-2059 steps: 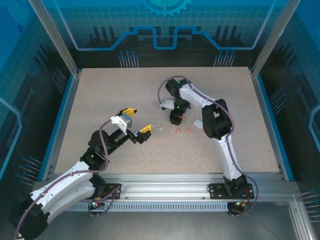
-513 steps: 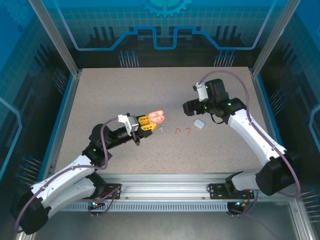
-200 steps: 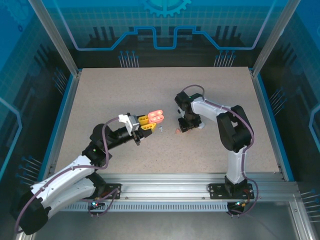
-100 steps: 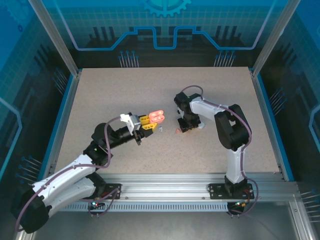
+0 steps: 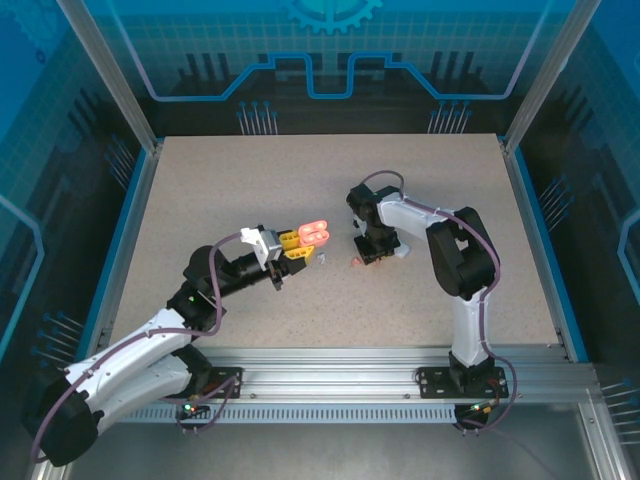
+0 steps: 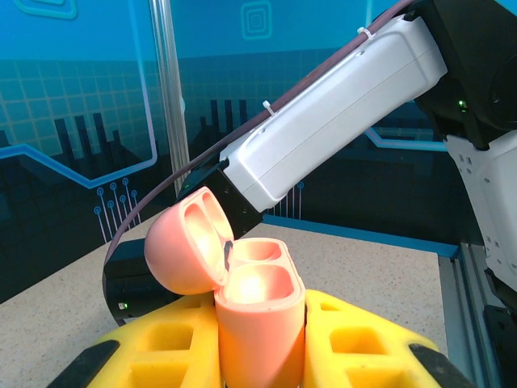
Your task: Insert wireless bluetooth earbuds into charging case
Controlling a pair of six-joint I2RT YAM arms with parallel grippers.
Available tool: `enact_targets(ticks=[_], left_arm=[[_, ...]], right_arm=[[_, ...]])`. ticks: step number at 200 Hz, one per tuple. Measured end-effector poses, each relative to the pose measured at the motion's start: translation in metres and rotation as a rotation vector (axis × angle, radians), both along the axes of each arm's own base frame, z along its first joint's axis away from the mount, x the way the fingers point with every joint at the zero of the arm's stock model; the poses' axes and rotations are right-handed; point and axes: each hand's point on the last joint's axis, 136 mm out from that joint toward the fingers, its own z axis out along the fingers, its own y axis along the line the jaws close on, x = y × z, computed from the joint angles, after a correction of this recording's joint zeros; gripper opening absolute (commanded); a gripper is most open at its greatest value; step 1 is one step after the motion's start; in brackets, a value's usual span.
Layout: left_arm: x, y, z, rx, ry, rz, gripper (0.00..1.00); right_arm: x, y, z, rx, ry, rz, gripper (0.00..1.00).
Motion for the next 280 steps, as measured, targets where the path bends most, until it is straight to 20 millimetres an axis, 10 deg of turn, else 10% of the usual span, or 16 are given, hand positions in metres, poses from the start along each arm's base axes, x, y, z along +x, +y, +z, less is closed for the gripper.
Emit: enact_targets(ticks=[188, 280], left_arm=[[0.000, 0.000, 0.000, 0.000, 0.000, 0.000, 0.00], [0.008, -0.006, -0.003, -0.022, 0.024, -0.006, 0.00]], right_arm=[[0.003, -0.001, 0.012, 0.009, -0.048, 0.019, 0.20], [0.006, -0.003, 0.151, 0.180, -0.473, 0.157, 0.19]])
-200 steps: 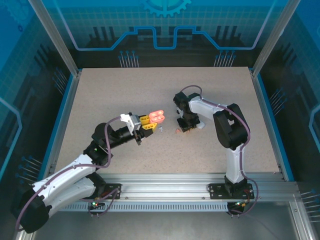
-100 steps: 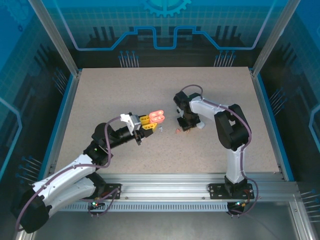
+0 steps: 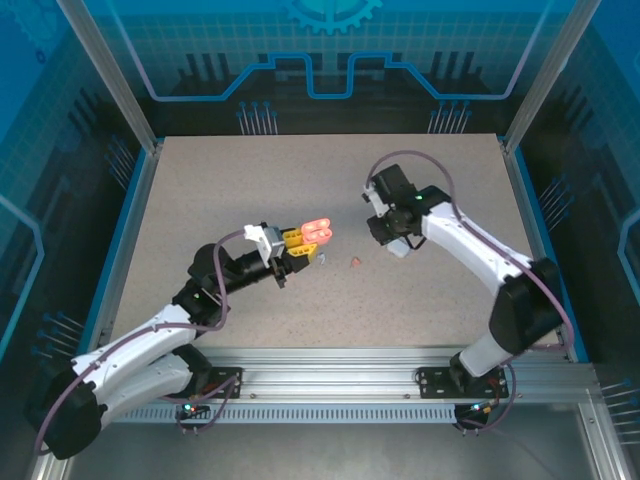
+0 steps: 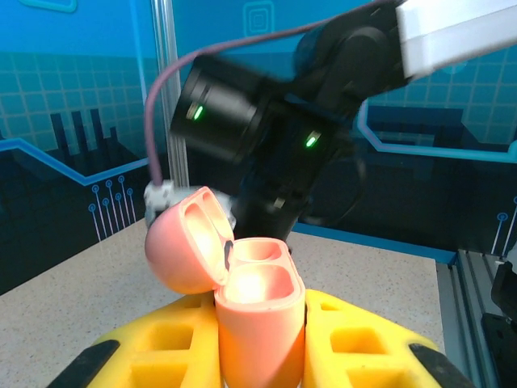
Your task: Insert wireless bluetooth earbuds into charging case
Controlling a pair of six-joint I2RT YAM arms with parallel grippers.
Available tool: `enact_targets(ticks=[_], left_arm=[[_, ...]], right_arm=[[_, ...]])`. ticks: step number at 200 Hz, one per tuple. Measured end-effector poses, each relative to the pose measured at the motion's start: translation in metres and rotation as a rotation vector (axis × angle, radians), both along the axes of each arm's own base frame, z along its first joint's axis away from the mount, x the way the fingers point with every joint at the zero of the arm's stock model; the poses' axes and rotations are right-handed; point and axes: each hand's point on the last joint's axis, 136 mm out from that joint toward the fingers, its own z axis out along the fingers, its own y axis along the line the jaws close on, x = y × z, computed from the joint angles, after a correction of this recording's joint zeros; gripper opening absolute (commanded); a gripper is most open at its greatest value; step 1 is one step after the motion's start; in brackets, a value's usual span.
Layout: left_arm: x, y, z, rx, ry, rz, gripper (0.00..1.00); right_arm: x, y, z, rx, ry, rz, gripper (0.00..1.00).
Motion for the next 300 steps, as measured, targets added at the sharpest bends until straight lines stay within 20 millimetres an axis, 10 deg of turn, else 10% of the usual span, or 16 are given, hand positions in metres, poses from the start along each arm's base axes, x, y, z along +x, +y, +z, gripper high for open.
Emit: enact_targets(ticks=[126, 188, 300], left_arm=[[-0.002, -0.010, 0.000, -0.035, 0.028, -0.071, 0.00], [-0.009, -0.014, 0.003, -0.047, 0.017, -0.117, 0.00], [-0.010, -0.014, 0.007, -0.066, 0.023, -0.125, 0.00]], right_arm=[[-0.077, 0.069, 0.187, 0.254, -0.595, 0.508, 0.18], [-0.100, 0.106, 0.213, 0.228, -0.682, 0.721, 0.18], [-0.110, 0.119, 0.200, 0.150, -0.686, 0.858, 0.18]])
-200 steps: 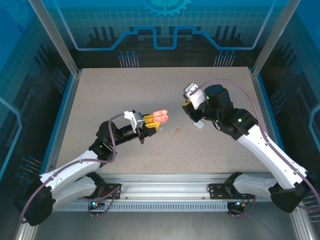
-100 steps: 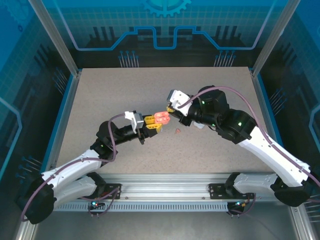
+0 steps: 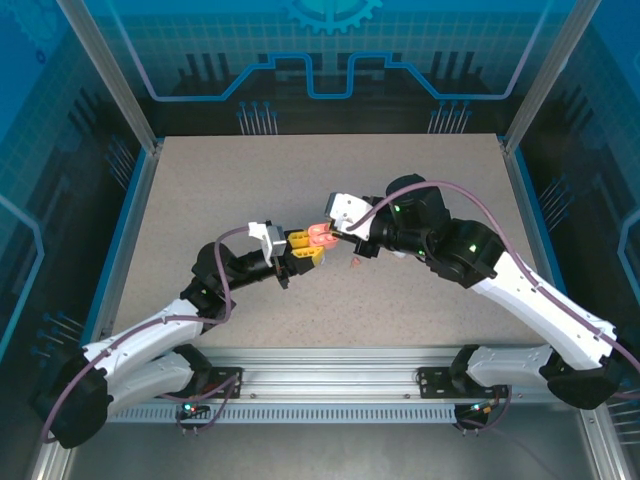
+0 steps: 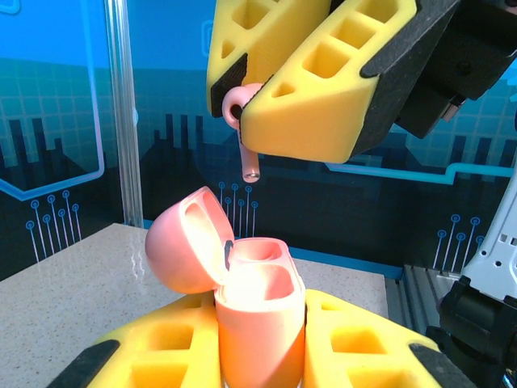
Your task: Insert wireless bluetooth earbuds into charging case
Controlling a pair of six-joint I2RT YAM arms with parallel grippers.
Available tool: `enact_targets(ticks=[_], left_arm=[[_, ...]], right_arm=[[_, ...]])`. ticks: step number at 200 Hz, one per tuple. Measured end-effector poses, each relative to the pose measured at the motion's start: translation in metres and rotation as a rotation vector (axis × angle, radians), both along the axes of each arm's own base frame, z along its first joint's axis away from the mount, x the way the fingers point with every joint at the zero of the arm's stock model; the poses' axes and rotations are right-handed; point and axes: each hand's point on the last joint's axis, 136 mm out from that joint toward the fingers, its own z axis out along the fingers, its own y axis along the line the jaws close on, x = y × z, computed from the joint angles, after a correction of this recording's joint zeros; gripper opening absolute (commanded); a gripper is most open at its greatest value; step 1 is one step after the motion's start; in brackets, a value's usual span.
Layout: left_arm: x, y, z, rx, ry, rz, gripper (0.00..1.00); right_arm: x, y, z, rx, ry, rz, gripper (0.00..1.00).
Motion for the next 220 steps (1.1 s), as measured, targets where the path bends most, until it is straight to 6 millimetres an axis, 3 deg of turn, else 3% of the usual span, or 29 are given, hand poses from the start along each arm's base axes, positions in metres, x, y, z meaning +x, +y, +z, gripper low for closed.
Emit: enact_targets(ticks=[78, 220], left_arm=[[0.000, 0.000, -0.001, 0.000, 0.004, 0.000, 0.00], [0.000, 0.000, 0.001, -0.012, 0.015, -0.001, 0.00]], right_arm=[[0.001, 0.003, -0.030, -0.053, 0.009, 0.011, 0.17], [-0.003, 0.005, -0.032, -0.054, 0.029, 0.027, 0.22]])
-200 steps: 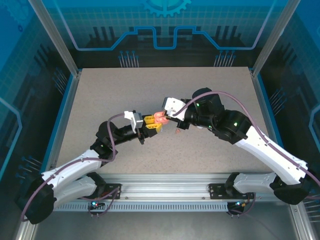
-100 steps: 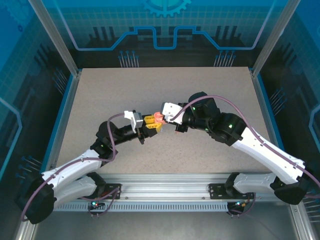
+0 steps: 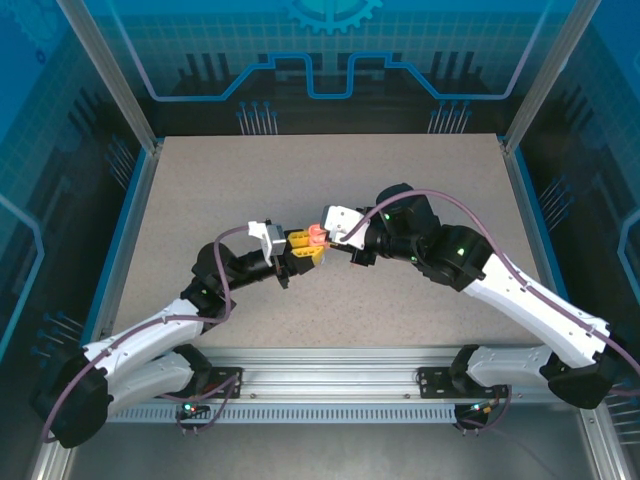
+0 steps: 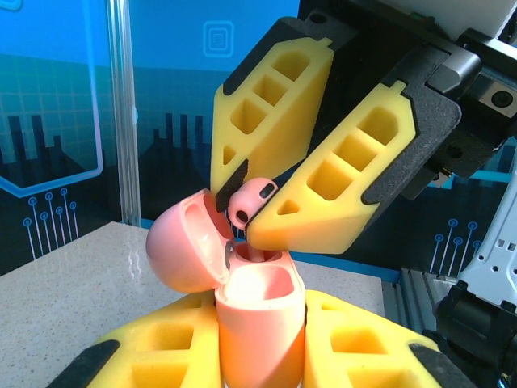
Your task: Insert wireless bluetooth earbuds into charging case
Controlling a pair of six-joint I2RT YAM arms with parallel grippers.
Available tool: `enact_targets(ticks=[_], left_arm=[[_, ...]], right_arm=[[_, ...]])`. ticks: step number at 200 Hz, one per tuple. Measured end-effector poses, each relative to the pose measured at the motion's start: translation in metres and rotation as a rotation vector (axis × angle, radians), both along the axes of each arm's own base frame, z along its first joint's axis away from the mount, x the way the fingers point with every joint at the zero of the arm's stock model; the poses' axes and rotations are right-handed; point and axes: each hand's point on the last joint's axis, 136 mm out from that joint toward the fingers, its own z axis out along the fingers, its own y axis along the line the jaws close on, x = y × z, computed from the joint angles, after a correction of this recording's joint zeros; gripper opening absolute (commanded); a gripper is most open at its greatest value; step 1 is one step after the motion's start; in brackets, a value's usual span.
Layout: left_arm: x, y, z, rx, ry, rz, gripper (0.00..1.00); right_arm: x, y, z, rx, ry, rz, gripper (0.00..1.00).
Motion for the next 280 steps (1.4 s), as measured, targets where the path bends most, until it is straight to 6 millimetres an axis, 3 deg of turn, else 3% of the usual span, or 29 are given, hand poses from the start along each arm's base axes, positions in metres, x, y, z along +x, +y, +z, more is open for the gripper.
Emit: enact_targets(ticks=[36, 98, 193, 228, 247, 280], left_arm=[[0.000, 0.000, 0.000, 0.000, 0.000, 0.000, 0.00], [0.000, 0.000, 0.001, -0.004, -0.006, 0.000, 0.00], [0.000, 0.001, 0.003, -0.008, -0.012, 0.002, 0.00], [0.001, 0.001, 0.003, -0.009, -0.011, 0.008, 0.00], [0.001, 0.001, 0.003, -0.009, -0.012, 0.008, 0.00], [-0.002, 0.003, 0.007, -0.016, -0.022, 0.009, 0.00]], right_arm=[[-0.002, 0.003, 0.000, 0.005, 0.018, 0.010, 0.24], [-0.004, 0.008, 0.008, 0.028, 0.051, 0.024, 0.42], [-0.011, 0.006, 0.038, 0.141, 0.090, 0.002, 0.84], [0.004, -0.016, 0.060, 0.234, 0.084, -0.106, 1.00], [0.024, -0.037, 0.066, 0.290, 0.105, -0.220, 1.00], [0.066, -0.082, 0.044, 0.349, 0.201, -0.467, 1.00]])
